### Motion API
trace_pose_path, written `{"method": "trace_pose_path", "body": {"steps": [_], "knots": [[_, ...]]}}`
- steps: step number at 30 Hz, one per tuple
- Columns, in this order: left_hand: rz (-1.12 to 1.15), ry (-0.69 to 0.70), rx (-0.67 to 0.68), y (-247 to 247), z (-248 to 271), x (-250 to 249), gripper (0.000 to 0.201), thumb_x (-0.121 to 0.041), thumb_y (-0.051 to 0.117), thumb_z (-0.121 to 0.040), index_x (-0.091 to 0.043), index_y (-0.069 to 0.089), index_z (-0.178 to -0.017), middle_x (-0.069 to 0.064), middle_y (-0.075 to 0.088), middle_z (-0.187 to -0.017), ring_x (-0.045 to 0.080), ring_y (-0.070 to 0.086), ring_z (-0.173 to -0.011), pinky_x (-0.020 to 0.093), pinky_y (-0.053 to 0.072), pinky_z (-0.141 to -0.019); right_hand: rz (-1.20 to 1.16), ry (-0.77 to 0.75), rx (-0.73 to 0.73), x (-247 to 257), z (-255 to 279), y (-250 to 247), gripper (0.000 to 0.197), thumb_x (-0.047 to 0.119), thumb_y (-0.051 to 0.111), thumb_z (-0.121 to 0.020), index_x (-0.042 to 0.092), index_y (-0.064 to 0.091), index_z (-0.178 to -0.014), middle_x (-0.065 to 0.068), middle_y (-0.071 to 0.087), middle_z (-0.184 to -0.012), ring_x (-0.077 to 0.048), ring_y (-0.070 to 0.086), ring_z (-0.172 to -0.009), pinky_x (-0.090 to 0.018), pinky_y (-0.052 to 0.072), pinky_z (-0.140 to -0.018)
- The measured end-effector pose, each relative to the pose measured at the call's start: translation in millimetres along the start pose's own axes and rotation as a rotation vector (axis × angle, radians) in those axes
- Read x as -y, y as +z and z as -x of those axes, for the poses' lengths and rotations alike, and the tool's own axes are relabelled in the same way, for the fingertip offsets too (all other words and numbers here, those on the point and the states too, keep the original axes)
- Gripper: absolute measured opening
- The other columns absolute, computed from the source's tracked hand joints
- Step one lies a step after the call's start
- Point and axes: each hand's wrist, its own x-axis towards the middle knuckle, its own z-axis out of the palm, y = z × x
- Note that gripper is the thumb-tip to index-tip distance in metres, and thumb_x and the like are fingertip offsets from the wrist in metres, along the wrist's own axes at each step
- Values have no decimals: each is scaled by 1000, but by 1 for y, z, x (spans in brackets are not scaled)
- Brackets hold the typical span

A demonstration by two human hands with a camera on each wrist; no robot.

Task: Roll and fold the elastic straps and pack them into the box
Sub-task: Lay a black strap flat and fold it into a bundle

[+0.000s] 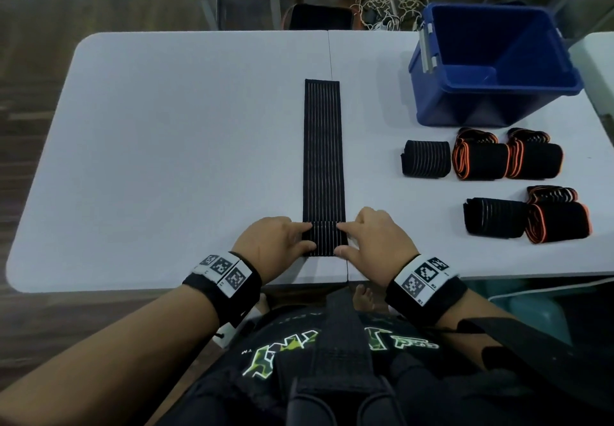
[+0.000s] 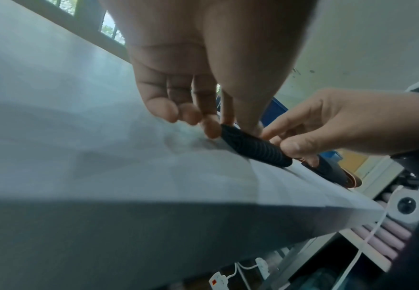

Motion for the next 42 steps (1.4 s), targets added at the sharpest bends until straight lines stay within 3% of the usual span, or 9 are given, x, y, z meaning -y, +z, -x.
{"method": "trace_pose_path", "body": {"steps": [4,9,12,16,21,27,32,37,42], "knots": [[-134,106,-13,-1,3,5,69,-62,73,-76,-25,63,-133,-4,51,-102,18,45,-94,31,46,-81,189,-101,-59,6,5,8,53,43,75,-79,16,63,-123,-1,51,-129,-25,47,-105,-37,50,-82],[-176,186,-7,0,3,-1,53,-44,75,-81,-17,66,-126,-1,54,-131,23,51,-105,38,51,-91,128,-151,-75,6,4,12,43,28,72,-83,8,62,-119,-3,57,-127,-26,51,-105,-38,51,-87],[-52,175,-11,-6,0,-3,42,-35,72,-84,-15,68,-121,0,61,-123,24,57,-104,37,50,-93,23,-138,-69,3,-1,10,34,29,60,-89,11,62,-119,-2,58,-123,-23,49,-110,-37,48,-96],[63,174,-71,-14,-4,-6,34,-27,62,-90,-16,65,-123,3,69,-100,23,61,-89,40,52,-82,-150,-76,-106,3,-9,1,29,28,52,-93,17,65,-117,-2,64,-98,-20,53,-94,-36,47,-88],[182,23,-98,-16,-13,-7,40,-25,59,-99,-17,53,-137,0,74,-100,19,66,-88,33,51,-85,-284,29,-134,2,-16,-3,36,30,54,-98,18,60,-131,-3,69,-114,-20,61,-104,-27,42,-90],[299,-115,-114,-12,-24,-5,23,-30,56,-100,-21,50,-120,-4,74,-85,14,67,-83,31,51,-80,-474,214,-142,-4,-29,-3,28,34,59,-96,18,64,-118,6,68,-87,-15,62,-94,-24,43,-81],[306,-172,-117,-6,-34,-9,12,-27,53,-102,-24,45,-110,2,66,-63,17,62,-64,33,47,-64,-515,280,-115,-3,-41,-2,27,33,59,-96,17,53,-118,-3,68,-89,-19,63,-89,-30,47,-75],[292,-160,-90,-6,-37,-9,10,-23,52,-101,-28,44,-104,7,66,-64,28,63,-62,48,55,-66,-490,240,-141,-2,-44,-3,18,28,58,-96,18,45,-104,-7,64,-78,-23,62,-72,-32,49,-64],[290,-160,-94,-6,-32,-8,6,-22,53,-100,-26,49,-101,4,67,-66,24,64,-63,45,55,-68,-479,187,-163,0,-38,1,15,28,55,-98,20,50,-109,-4,64,-77,-20,62,-78,-37,52,-74]]}}
